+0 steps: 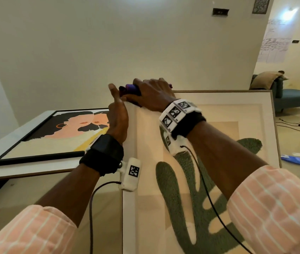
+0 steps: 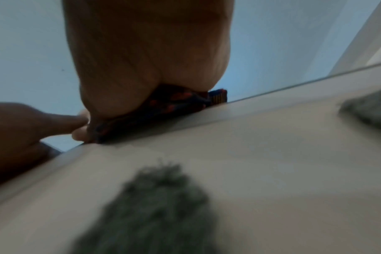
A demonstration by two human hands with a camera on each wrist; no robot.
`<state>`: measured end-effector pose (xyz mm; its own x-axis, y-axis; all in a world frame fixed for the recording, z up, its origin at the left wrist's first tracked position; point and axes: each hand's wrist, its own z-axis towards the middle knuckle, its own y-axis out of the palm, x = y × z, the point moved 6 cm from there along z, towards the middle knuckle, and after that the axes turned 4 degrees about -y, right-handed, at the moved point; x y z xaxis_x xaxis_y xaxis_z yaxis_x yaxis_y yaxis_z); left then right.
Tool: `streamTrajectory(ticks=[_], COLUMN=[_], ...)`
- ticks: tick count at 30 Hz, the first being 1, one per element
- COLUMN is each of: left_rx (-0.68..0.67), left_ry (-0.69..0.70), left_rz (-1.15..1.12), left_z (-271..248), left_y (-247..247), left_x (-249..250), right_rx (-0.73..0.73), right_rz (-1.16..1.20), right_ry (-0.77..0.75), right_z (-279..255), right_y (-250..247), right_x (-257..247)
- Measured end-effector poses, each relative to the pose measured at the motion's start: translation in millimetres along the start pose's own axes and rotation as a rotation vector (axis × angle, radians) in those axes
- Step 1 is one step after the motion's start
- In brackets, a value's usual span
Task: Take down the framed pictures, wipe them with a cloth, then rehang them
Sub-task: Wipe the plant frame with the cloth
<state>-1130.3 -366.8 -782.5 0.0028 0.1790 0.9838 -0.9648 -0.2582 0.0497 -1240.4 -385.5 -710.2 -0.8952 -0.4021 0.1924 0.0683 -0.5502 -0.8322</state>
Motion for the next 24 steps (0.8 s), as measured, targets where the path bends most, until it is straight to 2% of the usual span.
streamTrajectory(ticks=[2, 5, 7, 10, 13, 16, 18, 19, 21, 23, 24], left_rx=[0.025, -0.013, -0.044, -0.074, 0.009, 0.120, 0.137, 0.184, 0.291, 0.173, 0.085], left_ry=[0.048, 0.102, 0.091, 0.021, 0.016, 0.022, 0.048, 0.092, 0.312, 0.545, 0.550], left_rz=[0.110, 0.147, 0.124, 0.012, 0.050, 0.188, 0.322, 0.385, 0.592, 0.836, 0.929], left_z=[12, 18, 9, 5, 9, 15, 17, 16, 15, 5, 8], left_y=[-7, -8, -1, 5, -9, -27, -28, -27, -14, 21, 36], left_x=[-4, -5, 1, -3, -5, -5, 1, 11, 40, 68, 71], right_rx=[-0.083, -0.107, -0.084, -0.060, -0.072, -0.082, -0.051, -0.033, -0.007, 0.019, 0.018], right_rz=[0.117, 0.222, 0.188, 0.142, 0.152, 0.215, 0.183, 0.163, 0.150, 0.114, 0.097], right_ry=[0.035, 0.139, 0.158, 0.097, 0.053, 0.109, 0.150, 0.158, 0.142, 0.095, 0.069], right_z=[2, -3, -4, 6, 8, -7, -20, -23, -24, -25, -27], right_y=[-5, -8, -9, -7, -7, -7, -7, -8, -8, -12, -13], right_x=[17, 49, 46, 13, 5, 47, 65, 68, 62, 53, 51])
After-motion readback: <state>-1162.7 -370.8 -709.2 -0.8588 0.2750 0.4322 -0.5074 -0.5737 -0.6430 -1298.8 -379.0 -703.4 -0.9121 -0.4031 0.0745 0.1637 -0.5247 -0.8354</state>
